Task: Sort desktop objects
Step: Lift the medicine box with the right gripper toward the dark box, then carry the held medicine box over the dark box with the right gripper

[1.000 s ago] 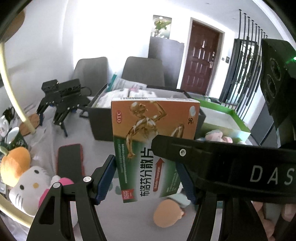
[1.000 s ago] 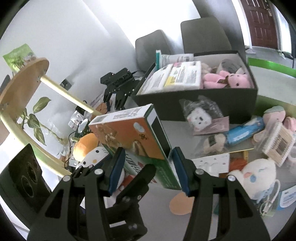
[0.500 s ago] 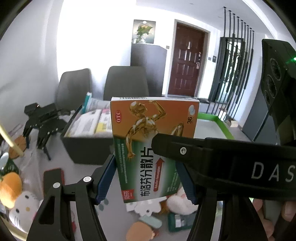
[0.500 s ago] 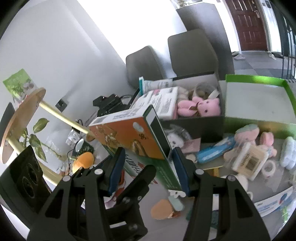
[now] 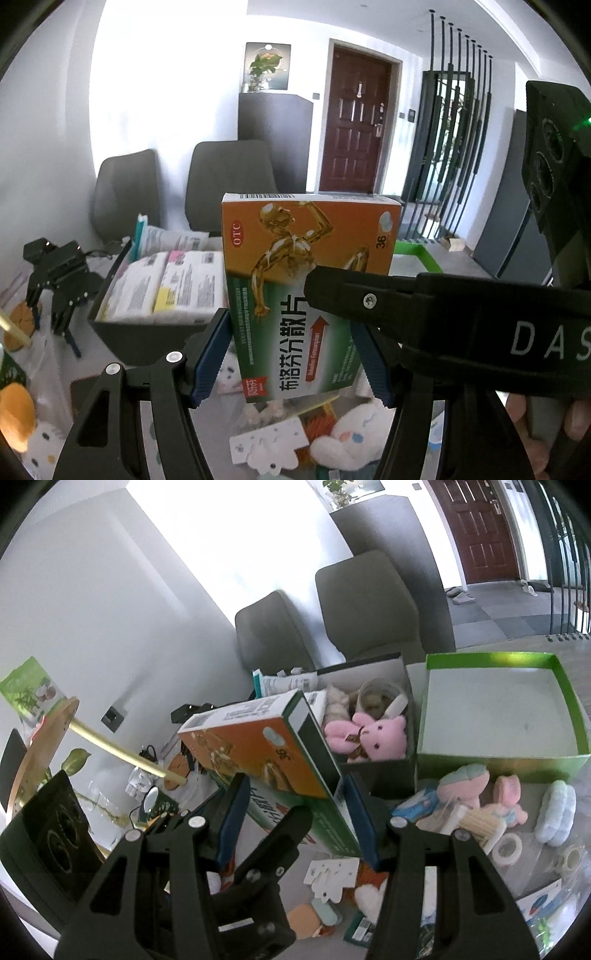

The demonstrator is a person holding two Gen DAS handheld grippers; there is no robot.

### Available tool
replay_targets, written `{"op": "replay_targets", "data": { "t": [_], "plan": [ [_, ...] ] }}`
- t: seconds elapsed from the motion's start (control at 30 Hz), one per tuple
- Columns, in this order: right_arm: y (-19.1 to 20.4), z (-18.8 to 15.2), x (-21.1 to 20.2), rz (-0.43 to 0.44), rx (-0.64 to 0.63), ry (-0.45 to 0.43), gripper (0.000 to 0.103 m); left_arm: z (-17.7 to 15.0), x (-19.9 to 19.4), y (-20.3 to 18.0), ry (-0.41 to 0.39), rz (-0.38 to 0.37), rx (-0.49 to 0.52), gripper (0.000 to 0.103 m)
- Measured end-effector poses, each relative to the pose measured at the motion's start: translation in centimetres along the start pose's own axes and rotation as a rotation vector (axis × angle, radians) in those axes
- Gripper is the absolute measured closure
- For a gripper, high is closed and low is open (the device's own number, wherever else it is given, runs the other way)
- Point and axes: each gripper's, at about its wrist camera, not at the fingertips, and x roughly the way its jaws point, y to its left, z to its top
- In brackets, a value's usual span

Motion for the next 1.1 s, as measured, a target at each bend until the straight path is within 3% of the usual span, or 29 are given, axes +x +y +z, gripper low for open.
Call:
{"op": "replay_targets", "data": {
  "t": [0.6, 0.97, 1.1],
  "plan": [
    [-2.3, 5.0, 3.3, -0.017, 0.042, -0.031, 0.048, 4.8, 4.5, 0.5, -0.006, -0.038, 0.035, 0.037],
    [-4.3, 5.9, 6.5, -0.034, 0.072, -0.025, 0.048, 5.0, 7.8, 1.7, 0.015, -0.083, -0.006, 0.037],
    [-5.5, 5.9, 7.5, 0.009, 0.11, -0.03, 0.047, 4.4, 8.8, 2.8, 0.026, -0.112, -0.042, 0.037]
  ]
}}
